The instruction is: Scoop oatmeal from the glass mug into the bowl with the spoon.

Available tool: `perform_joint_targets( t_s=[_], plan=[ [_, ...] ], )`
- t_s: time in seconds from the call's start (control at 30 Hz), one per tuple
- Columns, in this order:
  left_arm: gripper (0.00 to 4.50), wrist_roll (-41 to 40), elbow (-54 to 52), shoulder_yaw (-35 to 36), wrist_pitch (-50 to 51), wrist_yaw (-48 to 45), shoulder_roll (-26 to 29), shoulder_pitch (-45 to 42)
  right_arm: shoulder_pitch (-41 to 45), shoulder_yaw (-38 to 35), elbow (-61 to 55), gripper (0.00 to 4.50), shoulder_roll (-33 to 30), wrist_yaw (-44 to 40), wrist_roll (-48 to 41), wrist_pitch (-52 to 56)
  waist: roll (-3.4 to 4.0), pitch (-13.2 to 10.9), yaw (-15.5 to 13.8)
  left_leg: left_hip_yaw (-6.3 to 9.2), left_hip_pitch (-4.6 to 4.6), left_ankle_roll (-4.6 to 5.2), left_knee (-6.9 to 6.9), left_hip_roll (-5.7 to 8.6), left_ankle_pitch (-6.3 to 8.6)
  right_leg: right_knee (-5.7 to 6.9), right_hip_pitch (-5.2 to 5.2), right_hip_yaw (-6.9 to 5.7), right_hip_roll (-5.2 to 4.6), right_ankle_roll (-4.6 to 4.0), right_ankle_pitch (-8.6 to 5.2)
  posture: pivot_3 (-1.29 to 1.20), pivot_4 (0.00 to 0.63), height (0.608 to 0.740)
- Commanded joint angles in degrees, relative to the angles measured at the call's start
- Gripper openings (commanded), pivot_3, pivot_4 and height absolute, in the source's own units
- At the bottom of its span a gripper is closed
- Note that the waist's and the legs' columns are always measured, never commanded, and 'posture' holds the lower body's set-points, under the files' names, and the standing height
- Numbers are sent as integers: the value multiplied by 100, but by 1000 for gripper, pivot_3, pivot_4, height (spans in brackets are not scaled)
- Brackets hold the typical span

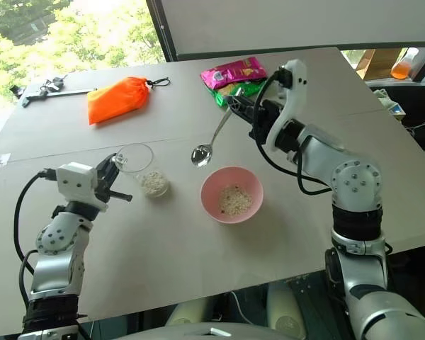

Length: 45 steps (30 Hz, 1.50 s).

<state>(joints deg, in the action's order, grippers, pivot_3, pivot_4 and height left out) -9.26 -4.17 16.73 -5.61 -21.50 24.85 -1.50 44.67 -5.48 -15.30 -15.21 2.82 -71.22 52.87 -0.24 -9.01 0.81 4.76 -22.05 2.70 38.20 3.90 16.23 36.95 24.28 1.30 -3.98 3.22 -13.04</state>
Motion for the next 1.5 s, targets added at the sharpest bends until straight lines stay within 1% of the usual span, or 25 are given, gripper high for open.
perform_joint_targets(
  t_s=[0.03, 0.17, 0.27, 0.4, 0.57, 0.7, 0.8, 0.9, 1.03, 1.2, 1.3, 1.4, 1.5],
  plan=[
    [49, -7, -86, -249, 158, -84, -37, -96, 529, -2, -156, 0, 158, -197, 63, -214, 0, 0, -13, 1, 0, 0, 0, 0, 0, 0, 0, -2, 0, 0, 0, 0, 150, 740],
    [49, -31, -80, -406, 273, -140, -58, -275, 814, 111, -15, 0, 351, -421, 263, -259, -1, 1, -24, 4, -3, 0, 1, 4, 0, -2, -1, -6, -4, 0, 0, 0, 150, 740],
    [49, -19, -106, -541, 333, -180, -80, -402, 911, 371, 78, 0, 441, -688, 615, -298, 0, 0, -16, 3, -3, 0, 1, 7, 0, -2, -1, -4, -5, 0, 0, 0, 150, 740],
    [49, -92, -235, -677, 476, -250, -105, -599, 929, 965, 238, 0, 400, -1075, 1504, -401, 0, 0, -9, 5, -3, -1, 1, 7, -1, 0, 1, -6, -3, 0, 0, 0, 150, 740],
    [49, -144, -403, -843, 655, -398, -88, -784, 756, 1766, 354, 0, 94, -1720, 2741, -678, -1, 1, -8, 4, -12, -2, 3, 9, -1, 0, 11, -5, -3, 0, 0, 0, 150, 740],
    [49, -31, -465, -1074, 792, -498, -60, -1017, 619, 2033, 360, 0, 210, -1997, 3038, -570, -2, 1, 2, 4, -55, -8, 12, 10, -6, 11, 55, -4, -3, 0, 1, 0, 150, 740],
    [49, 160, -422, -1209, 847, -481, -13, -1217, 528, 2065, 355, 0, 393, -2070, 3109, -384, -2, 1, 21, 4, -77, -15, 13, 9, -10, 19, 81, -2, -2, 0, 1, 0, 150, 740],
    [49, 262, -394, -1316, 878, -481, 7, -1361, 408, 2116, 327, 0, 530, -2076, 3211, -257, -2, 1, 28, 1, -80, -19, 13, 9, -12, 30, 91, 0, -1, 0, 1, 0, 150, 740],
    [49, 316, -345, -1359, 864, -500, -2, -1428, 194, 1910, 258, 0, 825, -1928, 3034, 172, -2, 1, 26, -2, -80, -21, 13, 9, -14, 41, 95, 4, 0, 0, 0, 0, 150, 740],
    [49, 366, -192, -1374, 742, -522, 3, -1420, 327, 2018, 202, 0, 675, -2169, 3717, -366, -2, 1, 23, -2, -79, -24, 19, 11, -16, 51, 95, 3, -1, 0, 0, 0, 150, 740],
    [49, 392, -115, -1401, 654, -543, -4, -1383, 556, 1934, 301, 0, 569, -2340, 3987, -636, -2, 1, 24, -2, -77, -26, 20, 11, -17, 59, 96, 3, -1, -1, 0, 0, 150, 740],
    [49, 407, -26, -1430, 575, -544, -21, -1373, 683, 2075, 347, 0, 349, -2605, 4363, -873, -3, 2, 21, -2, -77, -27, 23, 13, -18, 63, 97, 3, -1, 0, 0, 0, 150, 740],
    [49, 414, 36, -1453, 521, -536, -29, -1382, 607, 2172, 297, 0, 325, -2775, 4461, -868, -4, 2, 22, -1, -77, -27, 23, 13, -18, 64, 98, 3, -1, -1, 0, 0, 150, 740]
  ],
)
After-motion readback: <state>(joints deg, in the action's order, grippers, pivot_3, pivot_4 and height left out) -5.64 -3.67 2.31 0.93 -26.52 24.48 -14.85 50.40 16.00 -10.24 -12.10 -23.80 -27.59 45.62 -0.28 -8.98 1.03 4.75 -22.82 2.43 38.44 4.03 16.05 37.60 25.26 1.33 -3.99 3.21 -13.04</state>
